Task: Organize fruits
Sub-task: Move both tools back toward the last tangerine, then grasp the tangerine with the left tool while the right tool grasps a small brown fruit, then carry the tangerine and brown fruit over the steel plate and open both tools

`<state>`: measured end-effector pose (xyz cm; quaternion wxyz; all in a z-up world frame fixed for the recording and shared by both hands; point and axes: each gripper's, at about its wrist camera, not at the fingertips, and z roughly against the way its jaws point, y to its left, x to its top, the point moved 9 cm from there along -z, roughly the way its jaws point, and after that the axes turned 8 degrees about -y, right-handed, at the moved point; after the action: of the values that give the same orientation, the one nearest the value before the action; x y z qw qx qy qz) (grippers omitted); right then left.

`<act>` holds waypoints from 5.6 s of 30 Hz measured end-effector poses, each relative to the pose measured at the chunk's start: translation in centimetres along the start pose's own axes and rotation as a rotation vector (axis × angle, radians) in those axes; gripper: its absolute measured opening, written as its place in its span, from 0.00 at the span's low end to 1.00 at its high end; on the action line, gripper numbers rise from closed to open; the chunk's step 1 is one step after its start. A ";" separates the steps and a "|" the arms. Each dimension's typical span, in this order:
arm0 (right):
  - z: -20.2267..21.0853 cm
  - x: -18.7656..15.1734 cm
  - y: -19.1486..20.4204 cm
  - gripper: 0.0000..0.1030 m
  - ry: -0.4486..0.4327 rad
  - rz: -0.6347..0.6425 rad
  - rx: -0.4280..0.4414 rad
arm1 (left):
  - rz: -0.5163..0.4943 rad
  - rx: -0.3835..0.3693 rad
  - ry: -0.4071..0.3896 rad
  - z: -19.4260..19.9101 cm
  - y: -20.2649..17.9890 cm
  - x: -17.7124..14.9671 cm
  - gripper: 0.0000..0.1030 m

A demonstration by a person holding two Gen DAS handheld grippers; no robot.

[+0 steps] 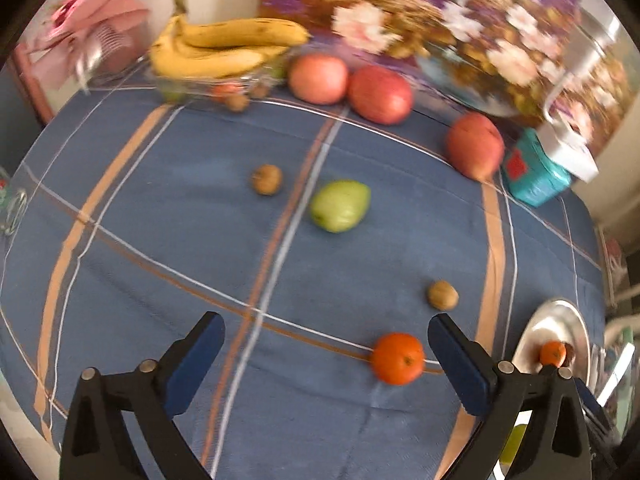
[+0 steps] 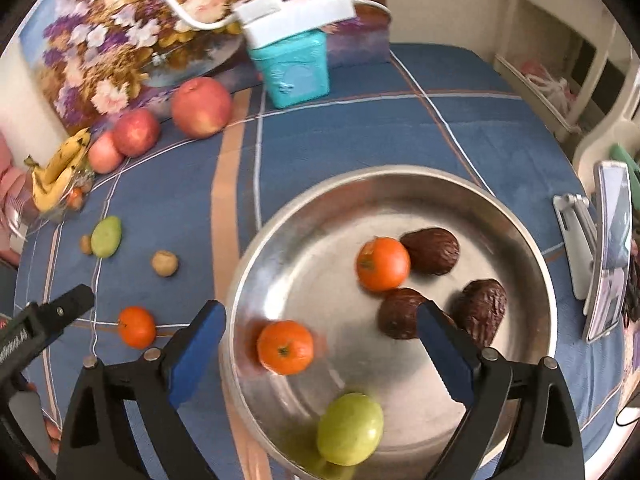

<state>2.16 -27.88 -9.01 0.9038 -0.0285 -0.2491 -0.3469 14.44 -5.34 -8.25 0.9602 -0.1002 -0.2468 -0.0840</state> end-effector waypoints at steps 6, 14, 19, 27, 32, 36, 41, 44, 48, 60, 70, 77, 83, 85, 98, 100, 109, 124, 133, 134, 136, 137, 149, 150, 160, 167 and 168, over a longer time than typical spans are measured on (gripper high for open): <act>0.1 0.0 1.7 0.93 -0.021 0.029 0.015 | 0.040 0.003 -0.006 0.0 1.0 0.2 1.00; -0.3 -0.9 4.2 0.93 -0.011 0.070 0.034 | 0.013 -0.028 0.061 -1.5 -0.6 -1.3 1.00; -0.7 -1.3 5.0 0.93 -0.004 0.107 0.022 | 0.004 -0.039 0.103 -2.3 -1.5 -2.4 1.00; -0.9 -1.4 5.2 0.93 -0.014 0.122 0.026 | 0.001 -0.081 0.136 -3.2 -3.5 -3.4 1.00; -0.9 -1.3 5.0 0.93 -0.015 0.111 0.023 | 0.022 -0.114 0.148 -3.7 -4.4 -4.0 0.98; -1.0 -1.4 4.9 0.93 -0.013 0.119 0.010 | 0.018 -0.135 0.155 -3.9 -5.4 -4.3 0.85; -1.1 -1.4 4.8 0.93 -0.008 0.129 0.001 | 0.033 -0.178 0.170 -4.2 -6.4 -4.5 0.71; -1.1 -1.4 4.7 0.93 -0.009 0.130 0.001 | 0.041 -0.197 0.179 -4.3 -6.8 -4.7 0.61; -1.1 -1.4 4.7 0.93 -0.009 0.138 -0.006 | 0.059 -0.202 0.188 -4.6 -7.2 -4.9 0.53; -1.2 -1.3 4.2 0.93 -0.021 0.114 -0.017 | 0.092 -0.207 0.165 -4.2 -5.3 -3.5 0.40; -0.1 0.9 7.5 0.93 -0.096 0.110 0.086 | 0.204 -0.219 0.110 -3.7 -1.5 -0.5 0.40; -1.4 1.6 11.4 0.93 -0.085 0.165 0.123 | 0.260 -0.213 0.093 -4.0 0.3 0.3 0.40; -4.5 0.7 14.2 0.78 -0.024 0.211 0.128 | 0.288 -0.229 0.097 -4.0 1.4 0.3 0.40; -5.1 0.6 14.6 0.68 -0.013 0.224 0.124 | 0.290 -0.233 0.100 -4.1 1.3 0.3 0.40; -6.0 0.3 14.6 0.19 0.003 0.186 0.162 | 0.273 -0.235 0.095 -3.6 0.9 0.0 0.40; -5.6 0.5 14.5 0.19 -0.007 0.193 0.165 | 0.270 -0.237 0.092 -3.3 0.9 0.0 0.40; -7.2 1.3 12.9 0.21 -0.009 0.174 0.157 | 0.284 -0.232 0.092 -3.4 1.3 0.1 0.40; -8.2 0.9 14.2 0.23 0.005 0.220 0.167 | 0.281 -0.223 0.083 -3.0 1.2 0.2 0.40; -3.1 0.9 11.5 0.23 -0.054 0.159 0.150 | 0.170 -0.270 0.066 -0.5 -2.5 -0.4 0.40; -2.4 0.8 10.9 0.23 -0.061 0.149 0.140 | 0.153 -0.277 0.065 -0.2 -3.1 -0.6 0.40; -1.0 0.6 9.4 0.23 -0.077 0.127 0.114 | 0.101 -0.296 0.061 0.5 -4.8 -1.1 0.40; -0.3 0.6 8.2 0.23 -0.086 0.114 0.086 | 0.074 -0.309 0.062 0.9 -5.9 -1.4 0.40; 2.6 -1.2 -4.1 0.23 -0.060 -0.057 -0.072 | -0.185 -0.448 0.197 1.6 -16.9 -8.6 0.40; 2.6 -1.3 -4.5 0.23 -0.054 -0.067 -0.068 | -0.188 -0.453 0.211 1.5 -17.4 -9.1 0.40; 1.6 -2.0 -5.4 0.24 -0.007 -0.123 -0.023 | -0.187 -0.447 0.248 0.8 -18.1 -10.3 0.41; 1.4 -1.9 -5.3 0.24 -0.001 -0.125 -0.014 | -0.175 -0.462 0.251 0.8 -17.9 -10.1 0.43; 1.4 -1.9 -5.3 0.24 -0.002 -0.125 -0.014 | -0.176 -0.461 0.250 0.8 -17.9 -10.1 0.43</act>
<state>-3.05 -30.43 -9.30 0.8799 -0.0194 -0.2488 -0.4043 1.53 -21.28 -9.84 0.9241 -0.2831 -0.1085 -0.2327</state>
